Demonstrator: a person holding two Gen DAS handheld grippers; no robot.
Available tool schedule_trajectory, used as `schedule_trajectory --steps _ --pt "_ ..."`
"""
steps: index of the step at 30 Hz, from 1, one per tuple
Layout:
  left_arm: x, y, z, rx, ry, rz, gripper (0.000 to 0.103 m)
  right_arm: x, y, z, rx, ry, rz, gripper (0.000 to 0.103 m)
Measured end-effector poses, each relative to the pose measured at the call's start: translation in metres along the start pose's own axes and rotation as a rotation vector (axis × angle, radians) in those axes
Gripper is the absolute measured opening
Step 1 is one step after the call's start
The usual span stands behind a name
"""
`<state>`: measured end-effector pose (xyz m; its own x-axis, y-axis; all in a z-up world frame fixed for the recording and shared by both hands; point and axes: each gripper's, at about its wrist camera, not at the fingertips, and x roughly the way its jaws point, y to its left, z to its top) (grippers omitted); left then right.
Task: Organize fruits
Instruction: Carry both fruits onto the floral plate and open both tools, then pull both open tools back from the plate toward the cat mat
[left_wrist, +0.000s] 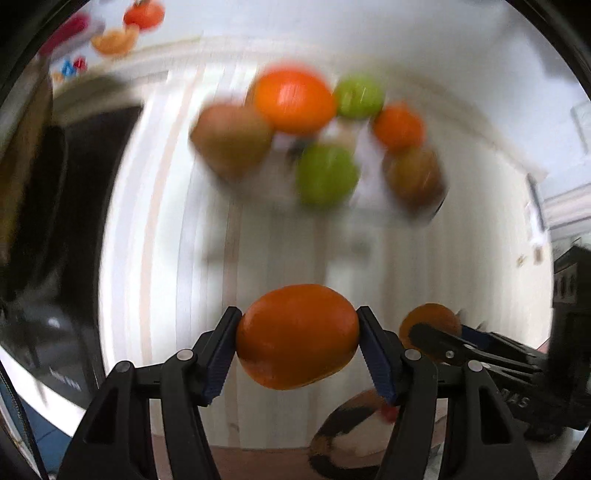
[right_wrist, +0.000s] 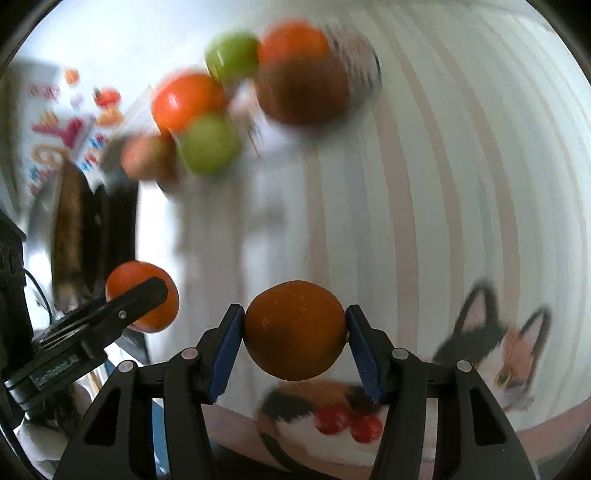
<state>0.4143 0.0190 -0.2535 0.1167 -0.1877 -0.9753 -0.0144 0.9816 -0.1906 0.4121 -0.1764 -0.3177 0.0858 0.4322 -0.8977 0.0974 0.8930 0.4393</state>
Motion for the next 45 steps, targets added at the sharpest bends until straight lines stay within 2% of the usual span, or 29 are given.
schedule_trajectory --steps 4,7,11,15,20,24,26,27,28,29,34,38,44,45 --pt "-0.025 -0.011 0.059 0.001 -0.054 -0.035 0.061 -0.035 0.009 0.047 -0.004 -0.107 0.021 0.059" --pt "-0.027 -0.02 0.103 0.011 -0.077 -0.023 0.061 -0.053 0.006 0.082 0.012 -0.181 -0.003 0.059" --pt "-0.002 -0.035 0.143 0.037 -0.025 -0.006 0.061 -0.058 -0.01 0.133 0.053 -0.215 -0.053 0.059" --pt "0.03 -0.047 0.148 0.08 0.037 0.044 0.061 -0.051 -0.022 0.166 0.058 -0.203 -0.11 0.059" --pt "0.061 -0.055 0.153 0.102 0.111 0.081 0.061 -0.033 -0.036 0.177 0.042 -0.169 -0.146 0.059" --pt "0.064 -0.058 0.153 0.103 0.109 0.111 0.063 -0.019 -0.037 0.179 0.015 -0.134 -0.127 0.059" --pt "0.059 -0.056 0.154 0.094 0.091 0.088 0.075 -0.013 -0.039 0.178 0.024 -0.119 -0.116 0.06" --pt "0.058 -0.058 0.156 0.097 0.083 0.096 0.085 -0.009 -0.039 0.178 0.028 -0.11 -0.105 0.06" --pt "0.055 -0.058 0.156 0.101 0.074 0.104 0.09 -0.009 -0.04 0.178 0.029 -0.104 -0.099 0.066" --pt "0.052 -0.059 0.156 0.104 0.065 0.107 0.09 -0.009 -0.04 0.179 0.03 -0.099 -0.099 0.075" --pt "0.04 -0.059 0.155 0.08 0.042 0.095 0.09 -0.013 -0.037 0.179 0.027 -0.084 -0.106 0.094" --pt "0.021 -0.052 0.149 0.059 -0.002 0.095 0.09 -0.026 -0.035 0.174 0.015 -0.095 -0.135 0.095" --pt "-0.012 -0.032 0.126 0.022 -0.099 0.112 0.09 -0.054 -0.016 0.146 -0.05 -0.158 -0.228 0.097" --pt "-0.018 -0.026 0.118 0.015 -0.113 0.127 0.09 -0.059 -0.01 0.137 -0.063 -0.174 -0.266 0.097"
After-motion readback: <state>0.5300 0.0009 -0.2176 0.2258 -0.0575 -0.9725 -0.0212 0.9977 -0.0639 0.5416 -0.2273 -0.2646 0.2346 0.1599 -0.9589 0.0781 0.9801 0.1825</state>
